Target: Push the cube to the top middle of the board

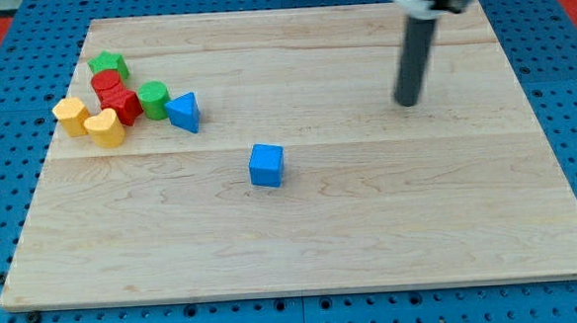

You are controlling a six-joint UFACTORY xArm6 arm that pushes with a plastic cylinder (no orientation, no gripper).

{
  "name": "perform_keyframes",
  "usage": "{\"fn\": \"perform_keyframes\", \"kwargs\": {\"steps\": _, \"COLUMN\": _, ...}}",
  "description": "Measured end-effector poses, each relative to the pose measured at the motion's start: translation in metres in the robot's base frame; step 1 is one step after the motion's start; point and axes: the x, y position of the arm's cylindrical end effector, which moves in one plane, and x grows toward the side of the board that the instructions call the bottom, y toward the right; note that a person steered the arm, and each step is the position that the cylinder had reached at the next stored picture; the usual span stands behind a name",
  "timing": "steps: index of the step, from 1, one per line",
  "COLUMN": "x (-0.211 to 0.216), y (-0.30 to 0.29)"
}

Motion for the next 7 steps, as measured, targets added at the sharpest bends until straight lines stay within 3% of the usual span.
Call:
{"fn": "perform_keyframes", "kwargs": {"steps": 1, "x": 0.001, "y": 0.043}}
{"fn": "perform_keyframes", "kwargs": {"steps": 2, "x": 0.002, "y": 0.051}}
{"fn": "perform_keyframes", "kwargs": {"steps": 3, "x": 0.045, "y": 0.062}}
{"fn": "perform_keyframes", "kwargs": {"steps": 4, "x": 0.150, "y": 0.040}}
{"fn": "perform_keyframes", "kwargs": {"steps": 5, "x": 0.188, "y": -0.072}}
{"fn": "perform_keyframes", "kwargs": {"steps": 6, "x": 0.171, "y": -0.177}}
{"fn": "perform_keyframes", "kwargs": {"steps": 7, "x": 0.120, "y": -0.195}}
